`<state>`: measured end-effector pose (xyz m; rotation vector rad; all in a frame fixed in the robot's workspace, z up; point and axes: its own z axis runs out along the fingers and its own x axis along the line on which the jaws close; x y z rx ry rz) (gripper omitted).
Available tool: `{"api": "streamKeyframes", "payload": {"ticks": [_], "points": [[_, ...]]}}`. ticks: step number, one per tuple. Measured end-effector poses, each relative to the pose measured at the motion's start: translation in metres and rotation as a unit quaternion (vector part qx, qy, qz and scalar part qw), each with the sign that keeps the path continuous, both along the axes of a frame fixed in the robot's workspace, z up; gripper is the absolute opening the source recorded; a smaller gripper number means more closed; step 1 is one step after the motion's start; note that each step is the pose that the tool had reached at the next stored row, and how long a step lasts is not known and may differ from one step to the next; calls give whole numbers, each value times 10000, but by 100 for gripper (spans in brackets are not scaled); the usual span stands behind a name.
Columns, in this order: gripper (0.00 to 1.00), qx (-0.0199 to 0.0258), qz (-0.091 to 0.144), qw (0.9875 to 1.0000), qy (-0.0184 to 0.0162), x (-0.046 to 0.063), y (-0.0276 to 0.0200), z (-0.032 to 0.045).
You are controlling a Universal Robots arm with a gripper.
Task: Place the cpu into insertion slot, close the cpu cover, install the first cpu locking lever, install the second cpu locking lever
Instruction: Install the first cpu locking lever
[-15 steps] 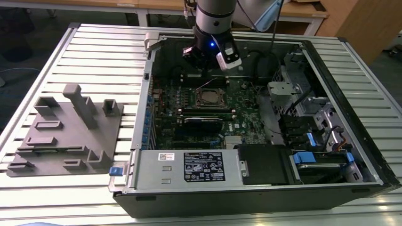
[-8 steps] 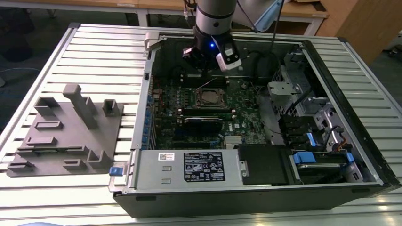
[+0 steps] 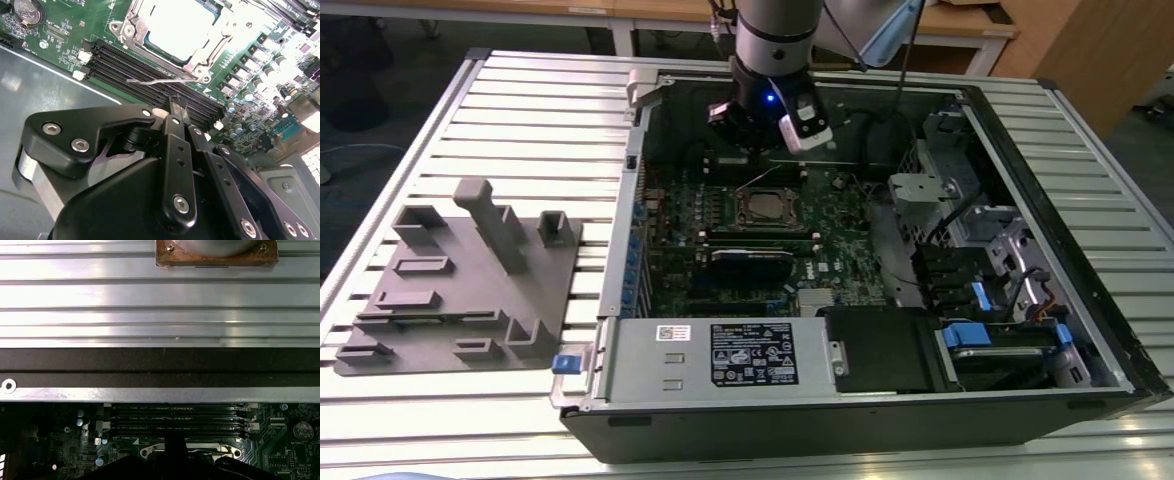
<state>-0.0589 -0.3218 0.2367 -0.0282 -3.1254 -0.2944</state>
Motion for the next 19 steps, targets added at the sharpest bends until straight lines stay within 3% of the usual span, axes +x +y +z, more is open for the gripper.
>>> {"api": "streamKeyframes", "payload": {"ticks": [19], "points": [[11, 4, 0, 10000, -2, 1, 1, -20]]}}
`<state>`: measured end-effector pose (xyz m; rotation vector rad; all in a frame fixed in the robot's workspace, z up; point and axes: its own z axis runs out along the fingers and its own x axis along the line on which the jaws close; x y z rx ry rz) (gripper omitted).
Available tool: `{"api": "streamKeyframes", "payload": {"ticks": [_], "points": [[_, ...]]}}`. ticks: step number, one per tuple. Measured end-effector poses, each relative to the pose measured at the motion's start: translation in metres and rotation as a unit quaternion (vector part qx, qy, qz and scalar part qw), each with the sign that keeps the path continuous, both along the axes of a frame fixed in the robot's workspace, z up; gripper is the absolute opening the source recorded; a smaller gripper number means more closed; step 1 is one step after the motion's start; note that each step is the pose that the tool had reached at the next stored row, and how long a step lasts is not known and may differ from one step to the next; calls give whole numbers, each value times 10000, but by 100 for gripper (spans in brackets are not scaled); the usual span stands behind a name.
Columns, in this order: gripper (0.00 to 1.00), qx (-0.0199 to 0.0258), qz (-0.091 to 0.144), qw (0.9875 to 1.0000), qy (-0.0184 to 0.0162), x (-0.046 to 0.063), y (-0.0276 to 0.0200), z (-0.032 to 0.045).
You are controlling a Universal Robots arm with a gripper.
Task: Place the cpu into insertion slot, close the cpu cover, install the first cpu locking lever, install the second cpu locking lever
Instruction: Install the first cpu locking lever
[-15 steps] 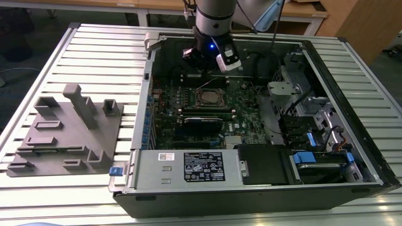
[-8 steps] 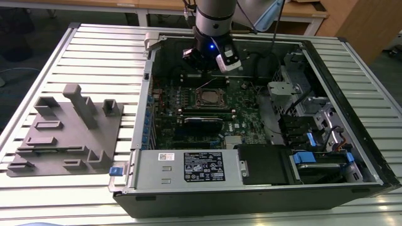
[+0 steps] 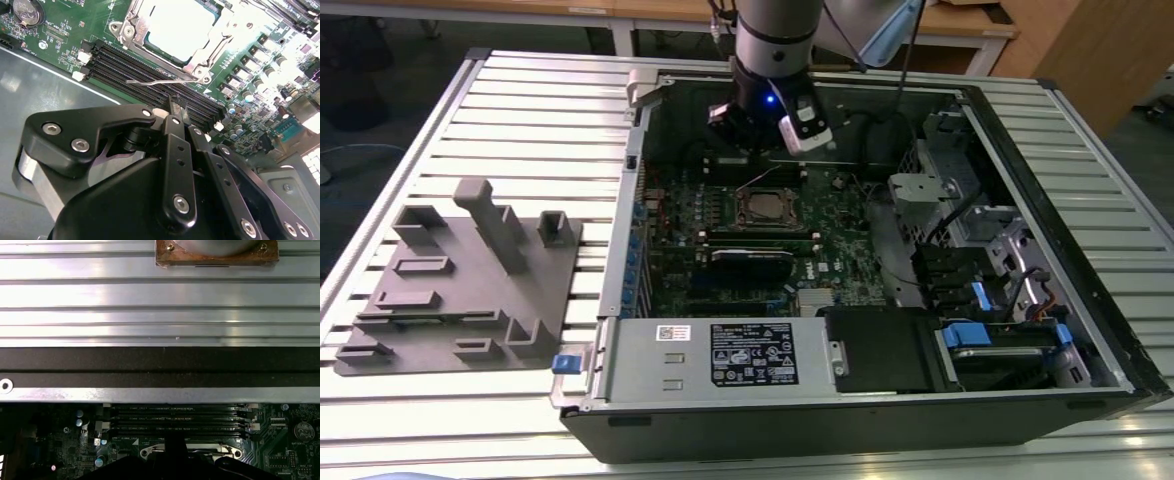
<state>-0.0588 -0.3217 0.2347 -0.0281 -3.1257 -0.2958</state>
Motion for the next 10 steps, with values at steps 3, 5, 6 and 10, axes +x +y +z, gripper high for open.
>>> {"api": "streamKeyframes", "payload": {"ticks": [3, 5, 6, 10], "points": [[11, 8, 0, 10000, -1, -1, -1, -30], [11, 18, 0, 10000, -6, 0, -1, -50], [11, 21, 0, 10000, -7, 0, -1, -57], [11, 24, 9, 10000, -13, 3, -1, -83]]}}
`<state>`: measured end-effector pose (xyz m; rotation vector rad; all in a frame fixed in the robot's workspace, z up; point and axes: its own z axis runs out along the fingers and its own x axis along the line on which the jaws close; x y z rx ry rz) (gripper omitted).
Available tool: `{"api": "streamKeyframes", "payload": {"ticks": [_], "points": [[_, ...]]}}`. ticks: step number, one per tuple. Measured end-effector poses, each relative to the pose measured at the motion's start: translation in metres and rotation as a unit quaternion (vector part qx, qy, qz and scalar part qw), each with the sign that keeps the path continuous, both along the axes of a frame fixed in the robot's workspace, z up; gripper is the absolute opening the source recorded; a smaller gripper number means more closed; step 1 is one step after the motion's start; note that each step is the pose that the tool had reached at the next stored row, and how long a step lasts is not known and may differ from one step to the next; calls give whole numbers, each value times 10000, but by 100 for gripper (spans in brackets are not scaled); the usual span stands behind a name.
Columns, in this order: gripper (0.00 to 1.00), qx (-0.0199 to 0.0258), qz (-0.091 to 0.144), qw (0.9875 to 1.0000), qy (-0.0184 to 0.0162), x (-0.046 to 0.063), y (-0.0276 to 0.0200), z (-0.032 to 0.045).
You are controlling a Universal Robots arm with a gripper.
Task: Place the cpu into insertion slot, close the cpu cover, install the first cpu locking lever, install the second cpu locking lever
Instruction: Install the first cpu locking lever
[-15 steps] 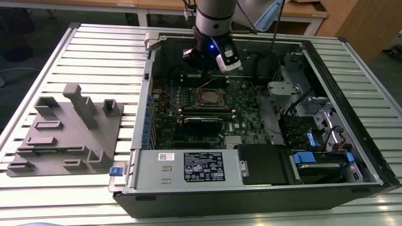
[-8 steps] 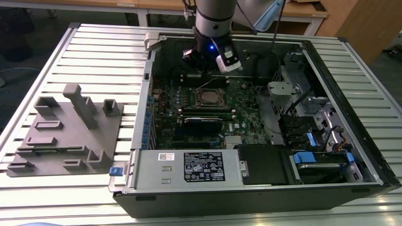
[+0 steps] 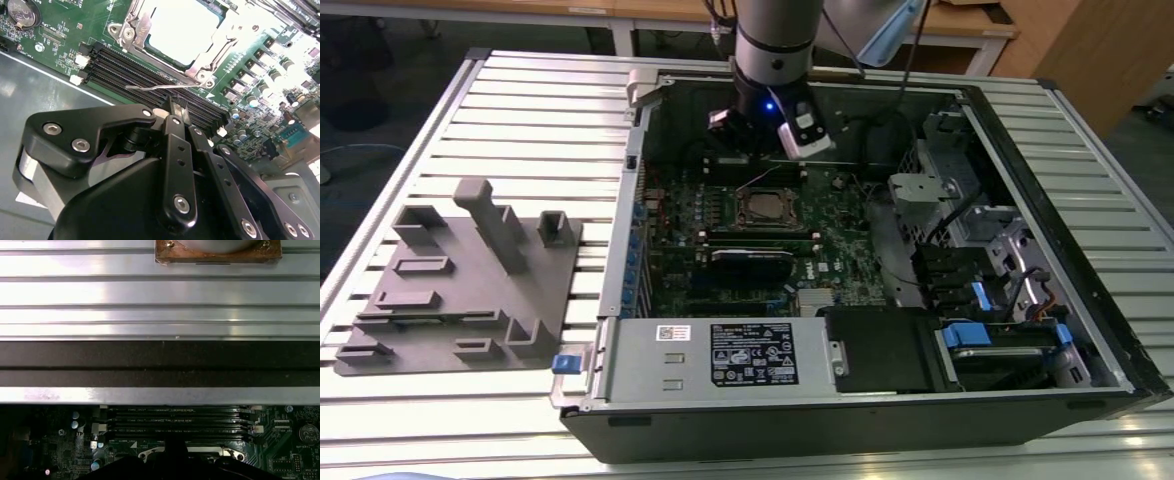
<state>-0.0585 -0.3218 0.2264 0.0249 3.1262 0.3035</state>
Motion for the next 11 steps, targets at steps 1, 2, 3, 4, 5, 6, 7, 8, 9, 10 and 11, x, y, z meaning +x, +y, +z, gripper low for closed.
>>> {"api": "streamKeyframes", "payload": {"ticks": [1, 2, 3, 4, 5, 6, 7, 8, 9, 10, 11], "points": [[11, 0, 1, 10000, 0, 3, 0, -4], [11, -1, 0, 10000, 0, 4, 0, -5], [11, -2, 0, 10000, 0, 4, 0, -5], [11, -2, 0, 10000, 1, 4, 0, -6], [11, -1, 0, 10000, 0, 4, 0, -7], [11, 0, 0, 10000, 0, 4, 0, -7], [11, 1, 0, 10000, -1, 7, 0, -8], [11, 6, 0, 10000, -1, 13, 0, -8], [11, 8, 0, 10000, -1, 21, 0, -8], [11, 10, 0, 10000, 0, 29, 0, -8], [11, 12, 0, 10000, 0, 37, 0, -8]]}}
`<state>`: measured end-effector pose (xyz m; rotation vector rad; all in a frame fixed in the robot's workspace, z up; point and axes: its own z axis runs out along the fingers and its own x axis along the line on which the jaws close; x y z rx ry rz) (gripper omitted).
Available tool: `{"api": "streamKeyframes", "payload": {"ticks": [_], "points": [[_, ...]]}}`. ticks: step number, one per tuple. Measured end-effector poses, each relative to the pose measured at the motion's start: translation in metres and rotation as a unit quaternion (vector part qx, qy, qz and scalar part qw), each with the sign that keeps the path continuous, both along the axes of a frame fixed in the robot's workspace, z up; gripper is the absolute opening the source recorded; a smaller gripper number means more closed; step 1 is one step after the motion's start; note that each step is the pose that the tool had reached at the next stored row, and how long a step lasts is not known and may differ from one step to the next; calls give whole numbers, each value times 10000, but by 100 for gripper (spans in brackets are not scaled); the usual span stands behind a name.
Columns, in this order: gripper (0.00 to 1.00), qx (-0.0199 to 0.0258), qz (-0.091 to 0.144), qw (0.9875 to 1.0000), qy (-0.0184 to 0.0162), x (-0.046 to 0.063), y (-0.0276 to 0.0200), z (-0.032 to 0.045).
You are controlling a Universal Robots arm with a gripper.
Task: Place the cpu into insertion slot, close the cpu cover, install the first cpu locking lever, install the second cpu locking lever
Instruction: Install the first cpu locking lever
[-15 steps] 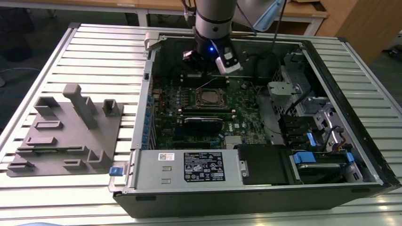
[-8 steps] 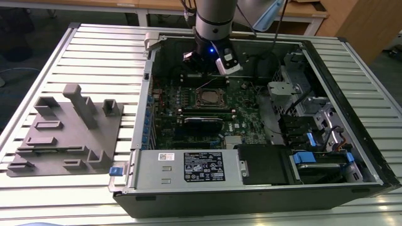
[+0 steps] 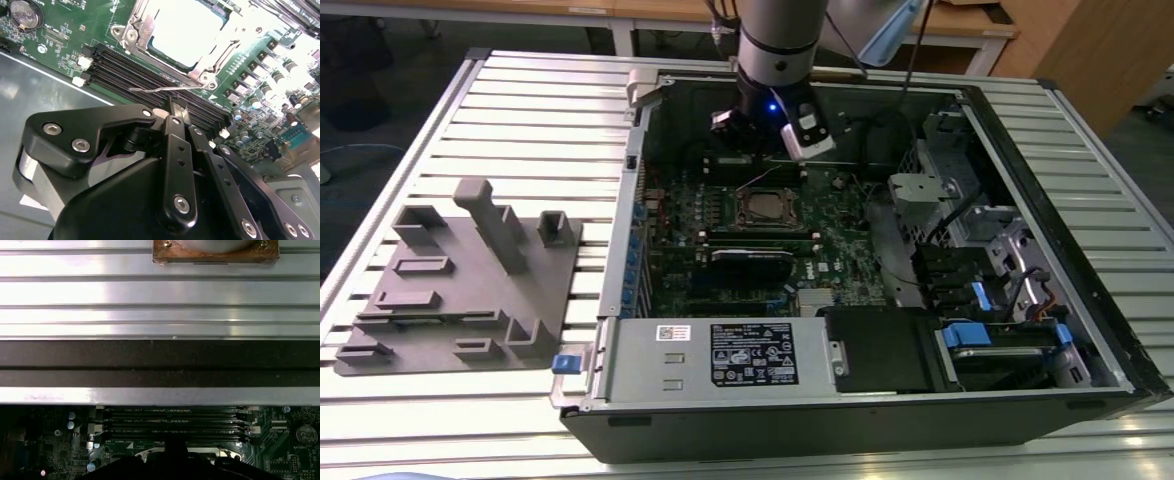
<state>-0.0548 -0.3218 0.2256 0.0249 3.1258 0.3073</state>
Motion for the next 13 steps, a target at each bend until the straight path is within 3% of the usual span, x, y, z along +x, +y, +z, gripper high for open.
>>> {"api": "streamKeyframes", "payload": {"ticks": [13], "points": [[11, 5, -1, 10000, 0, 68, 0, -2]]}}
